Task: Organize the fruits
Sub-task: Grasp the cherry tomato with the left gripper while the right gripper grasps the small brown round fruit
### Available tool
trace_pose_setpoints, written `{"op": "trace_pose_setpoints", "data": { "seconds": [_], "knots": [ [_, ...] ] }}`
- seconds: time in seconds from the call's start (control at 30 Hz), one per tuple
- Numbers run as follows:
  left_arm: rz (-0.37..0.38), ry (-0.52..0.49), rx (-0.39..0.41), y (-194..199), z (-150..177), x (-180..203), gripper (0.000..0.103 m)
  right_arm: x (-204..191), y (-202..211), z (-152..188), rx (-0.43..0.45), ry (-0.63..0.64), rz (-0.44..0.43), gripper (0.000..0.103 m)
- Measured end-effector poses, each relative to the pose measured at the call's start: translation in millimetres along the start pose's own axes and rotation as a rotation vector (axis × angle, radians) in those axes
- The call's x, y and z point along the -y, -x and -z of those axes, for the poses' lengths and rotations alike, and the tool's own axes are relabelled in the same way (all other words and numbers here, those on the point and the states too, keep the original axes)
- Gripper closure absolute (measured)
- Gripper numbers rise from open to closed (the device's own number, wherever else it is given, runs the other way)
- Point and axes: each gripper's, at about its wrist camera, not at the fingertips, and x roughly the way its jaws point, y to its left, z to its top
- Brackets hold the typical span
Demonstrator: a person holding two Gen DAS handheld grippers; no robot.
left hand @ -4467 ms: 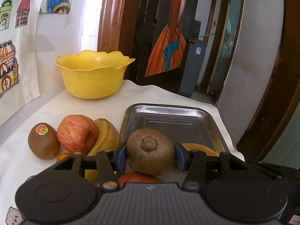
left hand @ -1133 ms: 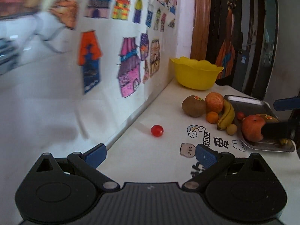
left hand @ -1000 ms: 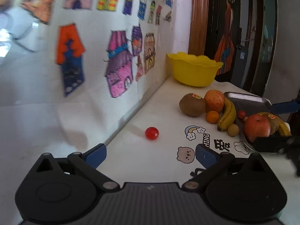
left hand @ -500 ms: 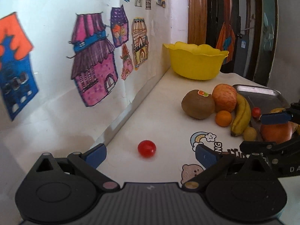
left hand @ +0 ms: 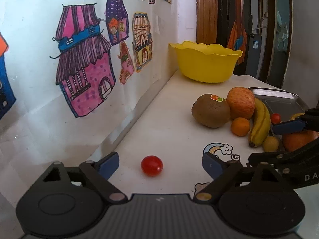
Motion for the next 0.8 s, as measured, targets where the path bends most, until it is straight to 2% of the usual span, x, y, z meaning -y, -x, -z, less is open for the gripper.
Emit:
{"op": "trace_pose_setpoints", "data": {
  "seconds": [0.1, 0.2, 0.37, 0.5, 0.63, 0.73, 0.8],
  "knots": [
    [0.004, 0.004, -0.011, -3, 1, 0, 0.016, -2, -7, -5, -0.041, -0.01, -0.017, 0.018],
    [0.008, 0.001, -0.033, -6, 2, -1, 0.027, -5, -13, -8, -0.089, 0.023, -0.024, 0.018],
    [0.023, 0.002, -0.051, -11, 2, -3, 0.039, -6, -16, -14, -0.145, 0.09, -0.009, 0.024],
    [0.025, 0.008, -0.055, -14, 2, -6, 0.048, -3, -14, -13, -0.143, 0.098, -0.01, 0.032],
    [0.028, 0.0, -0.051, -14, 3, -6, 0.059, -7, -13, -9, -0.127, 0.122, 0.01, 0.034],
    [0.032, 0.001, -0.05, -13, 3, -6, 0.067, -5, -12, -9, -0.118, 0.108, 0.02, 0.041],
    [0.038, 0.001, -0.052, -12, 3, -6, 0.069, -3, -10, -8, -0.119, 0.098, 0.022, 0.053]
  ]
}}
